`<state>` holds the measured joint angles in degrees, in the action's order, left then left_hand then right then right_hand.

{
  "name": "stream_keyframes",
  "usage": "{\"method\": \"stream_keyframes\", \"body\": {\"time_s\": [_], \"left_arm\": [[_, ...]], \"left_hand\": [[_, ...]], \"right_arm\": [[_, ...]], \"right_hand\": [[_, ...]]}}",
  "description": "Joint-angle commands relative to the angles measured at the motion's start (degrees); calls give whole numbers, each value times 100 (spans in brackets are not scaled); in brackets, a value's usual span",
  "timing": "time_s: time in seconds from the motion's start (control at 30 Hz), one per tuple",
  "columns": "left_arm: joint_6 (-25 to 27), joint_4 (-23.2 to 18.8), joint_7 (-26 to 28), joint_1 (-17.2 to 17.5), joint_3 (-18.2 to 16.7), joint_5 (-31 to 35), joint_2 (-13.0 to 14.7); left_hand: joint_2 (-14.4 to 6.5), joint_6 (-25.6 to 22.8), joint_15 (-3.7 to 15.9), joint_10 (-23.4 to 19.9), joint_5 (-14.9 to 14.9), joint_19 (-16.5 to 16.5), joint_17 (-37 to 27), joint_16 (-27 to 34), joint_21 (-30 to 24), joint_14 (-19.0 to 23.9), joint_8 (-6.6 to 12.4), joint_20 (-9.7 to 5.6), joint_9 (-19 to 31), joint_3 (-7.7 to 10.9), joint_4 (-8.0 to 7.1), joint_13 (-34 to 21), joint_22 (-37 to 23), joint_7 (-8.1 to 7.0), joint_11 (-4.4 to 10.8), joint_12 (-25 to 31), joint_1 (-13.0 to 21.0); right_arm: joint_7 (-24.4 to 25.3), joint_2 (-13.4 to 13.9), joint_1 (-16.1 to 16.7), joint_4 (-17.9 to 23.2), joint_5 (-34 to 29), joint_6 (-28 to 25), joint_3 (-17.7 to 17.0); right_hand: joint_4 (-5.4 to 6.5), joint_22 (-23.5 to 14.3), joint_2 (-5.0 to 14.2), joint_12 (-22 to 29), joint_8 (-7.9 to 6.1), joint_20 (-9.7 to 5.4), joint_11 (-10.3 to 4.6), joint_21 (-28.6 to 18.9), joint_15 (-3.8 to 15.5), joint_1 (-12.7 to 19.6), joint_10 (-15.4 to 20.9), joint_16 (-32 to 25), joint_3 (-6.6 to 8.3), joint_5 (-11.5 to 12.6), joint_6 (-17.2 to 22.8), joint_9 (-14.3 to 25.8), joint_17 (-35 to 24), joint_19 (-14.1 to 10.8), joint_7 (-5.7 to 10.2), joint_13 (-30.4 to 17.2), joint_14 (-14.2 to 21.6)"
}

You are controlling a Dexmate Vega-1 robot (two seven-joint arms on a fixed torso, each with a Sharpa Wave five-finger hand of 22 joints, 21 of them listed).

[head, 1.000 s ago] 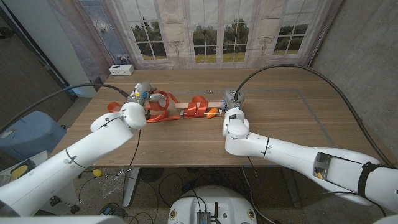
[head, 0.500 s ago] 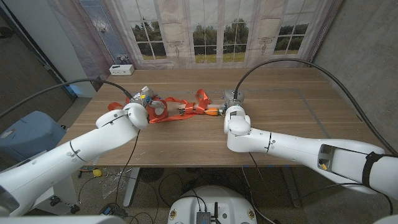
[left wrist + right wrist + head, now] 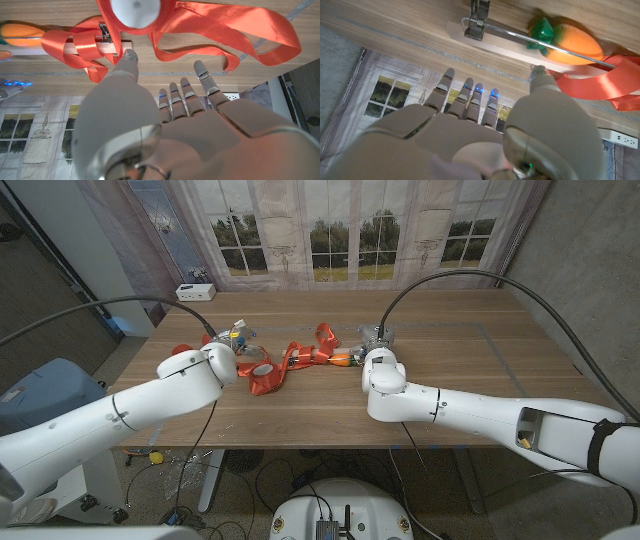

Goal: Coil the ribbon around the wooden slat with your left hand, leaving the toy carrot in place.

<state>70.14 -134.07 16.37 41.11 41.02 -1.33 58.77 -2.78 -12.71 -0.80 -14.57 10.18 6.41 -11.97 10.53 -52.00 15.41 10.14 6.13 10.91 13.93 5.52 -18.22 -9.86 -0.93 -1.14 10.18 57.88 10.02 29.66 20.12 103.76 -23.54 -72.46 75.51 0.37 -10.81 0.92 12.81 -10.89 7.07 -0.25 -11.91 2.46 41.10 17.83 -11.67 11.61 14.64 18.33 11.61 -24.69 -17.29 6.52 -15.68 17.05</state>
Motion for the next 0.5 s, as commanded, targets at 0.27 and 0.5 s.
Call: {"method": "stream_keyframes", "body": {"time_s": [0.27, 0.5], "left_arm": [[-1457, 170, 2410, 1363, -343, 1712, -233], [-3164, 490, 2814, 2153, -1384, 1311, -533]], "left_hand": [[-109, 37, 313, 97, 36, 81, 32, 137, 96, 45, 60, -139, -8, -74, -50, 129, -15, -207, 140, 103, -194], [-218, -146, 382, -203, 12, 224, 50, 222, 128, 262, 127, -236, -16, -120, -179, 220, -13, -242, 159, 224, -456]], "right_arm": [[2308, 25, 2034, 151, 514, 2808, -2326], [2503, -30, 2579, 27, 1185, 4295, -3140]], "right_hand": [[250, -5, 377, 106, -171, -82, 193, -63, 15, -457, 373, -62, -4, -101, 471, -9, 69, -146, -258, 13, 24], [255, 0, 451, 113, -146, -147, 307, -211, -165, -575, 542, -138, 7, -223, 532, -25, 201, -564, -377, 60, 361]]}}
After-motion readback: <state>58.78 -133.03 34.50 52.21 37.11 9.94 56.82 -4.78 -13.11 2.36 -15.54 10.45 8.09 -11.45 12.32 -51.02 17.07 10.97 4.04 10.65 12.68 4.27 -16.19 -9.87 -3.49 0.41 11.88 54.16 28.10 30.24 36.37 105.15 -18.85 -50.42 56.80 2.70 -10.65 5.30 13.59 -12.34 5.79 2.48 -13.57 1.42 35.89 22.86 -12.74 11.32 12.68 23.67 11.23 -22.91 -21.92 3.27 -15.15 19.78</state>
